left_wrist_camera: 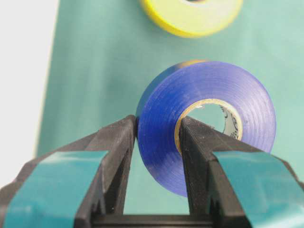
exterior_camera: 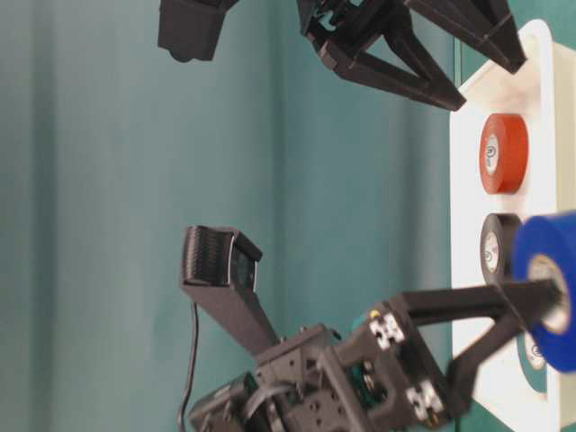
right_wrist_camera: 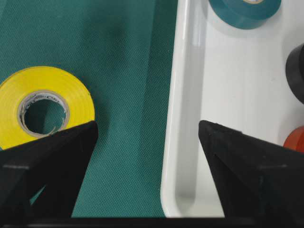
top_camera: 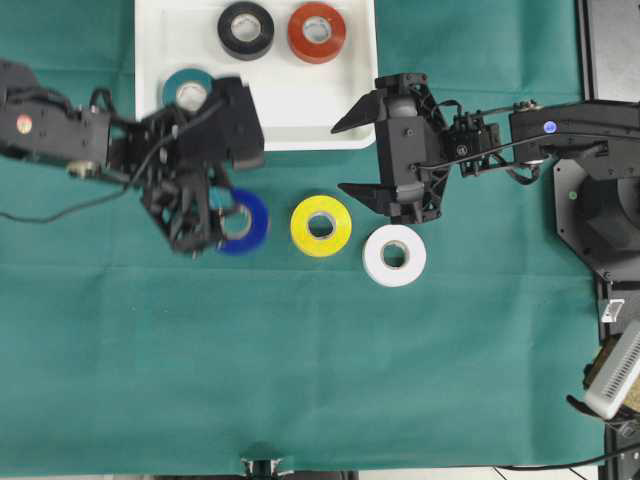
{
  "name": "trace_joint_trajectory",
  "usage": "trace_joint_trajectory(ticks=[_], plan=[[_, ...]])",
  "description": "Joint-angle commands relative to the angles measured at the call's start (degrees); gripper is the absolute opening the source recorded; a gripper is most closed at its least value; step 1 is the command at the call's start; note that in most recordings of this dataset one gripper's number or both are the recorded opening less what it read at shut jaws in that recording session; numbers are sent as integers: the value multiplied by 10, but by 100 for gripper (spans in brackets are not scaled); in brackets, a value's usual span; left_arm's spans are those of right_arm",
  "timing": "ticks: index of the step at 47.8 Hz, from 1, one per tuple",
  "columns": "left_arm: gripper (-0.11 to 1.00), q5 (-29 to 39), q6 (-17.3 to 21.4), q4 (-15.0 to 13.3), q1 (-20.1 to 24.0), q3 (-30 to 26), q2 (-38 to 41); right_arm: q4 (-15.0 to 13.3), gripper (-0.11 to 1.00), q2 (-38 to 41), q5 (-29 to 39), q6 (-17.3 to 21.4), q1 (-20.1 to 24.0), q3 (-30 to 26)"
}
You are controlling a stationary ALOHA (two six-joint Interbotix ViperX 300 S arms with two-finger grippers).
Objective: Put the tape alternately from left to right into the white case.
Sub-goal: 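Carry the blue roll into the white tray and lower it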
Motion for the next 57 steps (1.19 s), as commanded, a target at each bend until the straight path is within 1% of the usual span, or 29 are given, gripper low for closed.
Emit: trace_joint_trajectory(ticks=[1, 8, 12, 23, 33, 42, 57], plan=[[27, -4, 12, 1, 26, -9, -18, 2, 78, -4, -2, 1, 2, -4], [27, -13, 44, 1, 68, -11, -15, 1, 78, -4, -3, 1, 3, -4], [27, -25, 55, 1, 87, -11, -13, 2, 78, -4, -2, 1, 3, -4], [27, -62, 90, 1, 129, -12, -4, 2, 78, -4, -2, 1, 3, -4], [27, -86, 113, 1, 164, -13, 11, 2, 78, -4, -2, 1, 3, -4], [27, -94, 134, 1, 179, -19, 28, 2, 78, -4, -2, 1, 3, -4], [27, -94, 137, 1, 181, -34, 40, 2, 78, -4, -2, 1, 3, -4]])
